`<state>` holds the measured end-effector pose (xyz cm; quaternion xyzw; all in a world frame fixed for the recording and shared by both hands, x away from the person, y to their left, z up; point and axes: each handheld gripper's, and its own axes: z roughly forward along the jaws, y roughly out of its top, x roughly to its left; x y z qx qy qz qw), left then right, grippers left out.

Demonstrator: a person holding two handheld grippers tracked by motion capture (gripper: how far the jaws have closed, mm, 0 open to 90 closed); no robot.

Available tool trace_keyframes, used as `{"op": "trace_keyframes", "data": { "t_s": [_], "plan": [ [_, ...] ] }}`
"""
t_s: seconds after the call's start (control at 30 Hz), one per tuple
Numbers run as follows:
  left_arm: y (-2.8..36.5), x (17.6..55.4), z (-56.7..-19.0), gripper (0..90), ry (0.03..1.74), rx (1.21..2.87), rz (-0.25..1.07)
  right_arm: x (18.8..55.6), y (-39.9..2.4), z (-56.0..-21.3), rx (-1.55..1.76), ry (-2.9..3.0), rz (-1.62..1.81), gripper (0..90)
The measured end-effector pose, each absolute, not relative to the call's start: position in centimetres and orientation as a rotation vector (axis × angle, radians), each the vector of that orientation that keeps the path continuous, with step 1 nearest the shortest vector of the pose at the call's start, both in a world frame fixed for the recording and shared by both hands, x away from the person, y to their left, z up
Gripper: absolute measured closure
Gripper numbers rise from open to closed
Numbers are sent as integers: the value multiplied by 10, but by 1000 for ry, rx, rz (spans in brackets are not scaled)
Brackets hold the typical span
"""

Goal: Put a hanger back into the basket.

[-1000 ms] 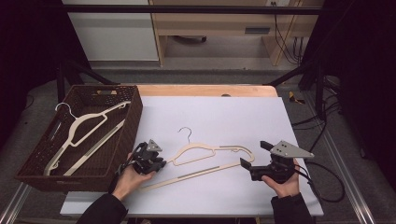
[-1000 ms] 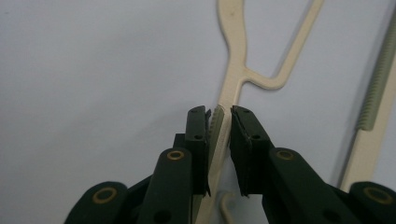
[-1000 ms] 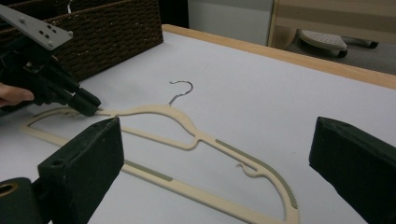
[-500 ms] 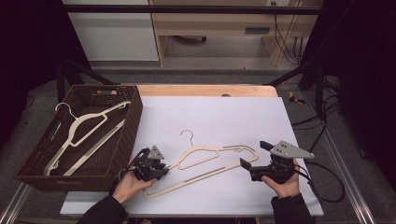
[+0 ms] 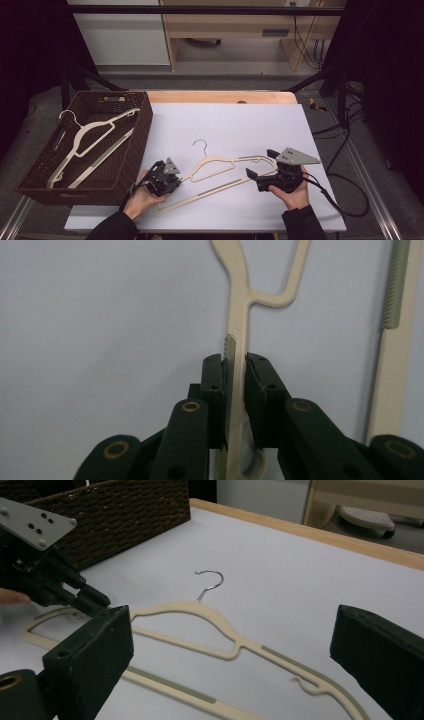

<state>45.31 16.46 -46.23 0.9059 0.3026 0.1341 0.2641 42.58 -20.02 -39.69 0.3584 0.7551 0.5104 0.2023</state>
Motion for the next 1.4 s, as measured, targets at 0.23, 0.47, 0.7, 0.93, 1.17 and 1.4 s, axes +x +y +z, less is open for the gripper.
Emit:
{"op": "trace_keyframes", "data": {
  "t_s": [0.23, 0.47, 0.7, 0.93, 1.17, 1.4],
  "plan": [
    [165, 445, -452, 795, 798, 2418, 400, 443, -167, -399, 992, 2176, 1412, 64],
    [165, 432, -431, 797, 767, 2354, 510, 465, -133, -403, 1014, 2225, 1397, 90],
    [165, 427, -424, 798, 746, 2354, 549, 490, -102, -408, 1056, 2247, 1410, 123],
    [162, 421, -413, 799, 724, 2343, 601, 507, -86, -413, 1082, 2274, 1385, 165],
    [160, 419, -410, 799, 715, 2333, 615, 518, -76, -414, 1119, 2282, 1345, 201],
    [159, 419, -410, 799, 718, 2333, 613, 532, -62, -420, 1157, 2283, 1302, 233]
  ]
}}
